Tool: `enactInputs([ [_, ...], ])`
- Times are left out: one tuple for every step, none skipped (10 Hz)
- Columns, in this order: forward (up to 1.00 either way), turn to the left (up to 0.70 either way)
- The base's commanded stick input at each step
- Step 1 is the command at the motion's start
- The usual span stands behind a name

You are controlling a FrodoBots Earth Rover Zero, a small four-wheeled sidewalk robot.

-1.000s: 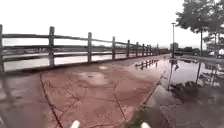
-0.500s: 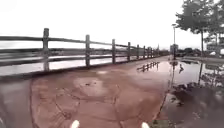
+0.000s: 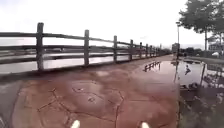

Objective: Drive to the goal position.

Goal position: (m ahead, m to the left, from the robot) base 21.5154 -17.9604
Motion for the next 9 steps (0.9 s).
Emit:
enactInputs([
  [0.7,-0.35],
  [0.7,-0.35],
  [0.7,-0.35],
  [0.7,-0.35],
  [0.7,-0.35],
  [0.7,-0.35],
  [0.7,-0.32],
  [0.7,-0.19],
  [0.7,0.0],
])
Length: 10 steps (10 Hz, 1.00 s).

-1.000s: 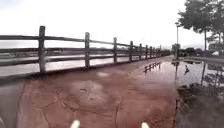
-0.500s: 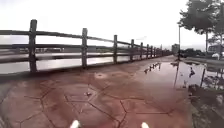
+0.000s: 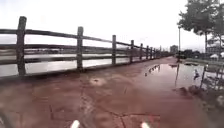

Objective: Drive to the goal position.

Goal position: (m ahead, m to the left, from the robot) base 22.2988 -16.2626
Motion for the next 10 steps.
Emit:
enactInputs([
  [0.7,0.0],
  [0.7,0.0],
  [0.7,0.0],
  [0.7,0.0],
  [0.7,0.0],
  [0.7,0.0],
  [0.7,0.0],
  [0.7,0.0],
  [0.7,0.0],
  [0.7,0.0],
])
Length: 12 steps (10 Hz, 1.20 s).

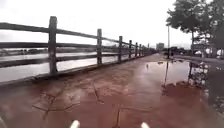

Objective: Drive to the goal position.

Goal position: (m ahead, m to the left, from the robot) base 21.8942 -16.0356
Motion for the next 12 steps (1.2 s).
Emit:
enactInputs([
  [0.7,0.0],
  [0.7,-0.24],
  [0.7,-0.35],
  [0.7,-0.35],
  [0.7,-0.35],
  [0.7,-0.35],
  [0.7,-0.35],
  [0.7,-0.35],
  [0.7,-0.35],
  [0.7,-0.35],
  [0.7,-0.1],
  [0.7,0.0],
])
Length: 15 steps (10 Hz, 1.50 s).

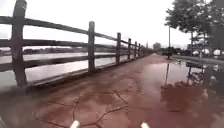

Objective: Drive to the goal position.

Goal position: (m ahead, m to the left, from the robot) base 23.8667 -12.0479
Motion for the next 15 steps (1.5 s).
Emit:
enactInputs([
  [0.7,0.0],
  [0.7,0.0],
  [0.7,0.0],
  [0.7,0.0],
  [0.7,0.0],
  [0.7,0.0],
  [0.7,0.0],
  [0.7,0.0],
  [0.7,0.0],
  [0.7,0.0],
  [0.7,0.0],
  [0.7,0.0],
  [0.7,0.0],
  [0.7,0.0],
  [0.7,0.0],
])
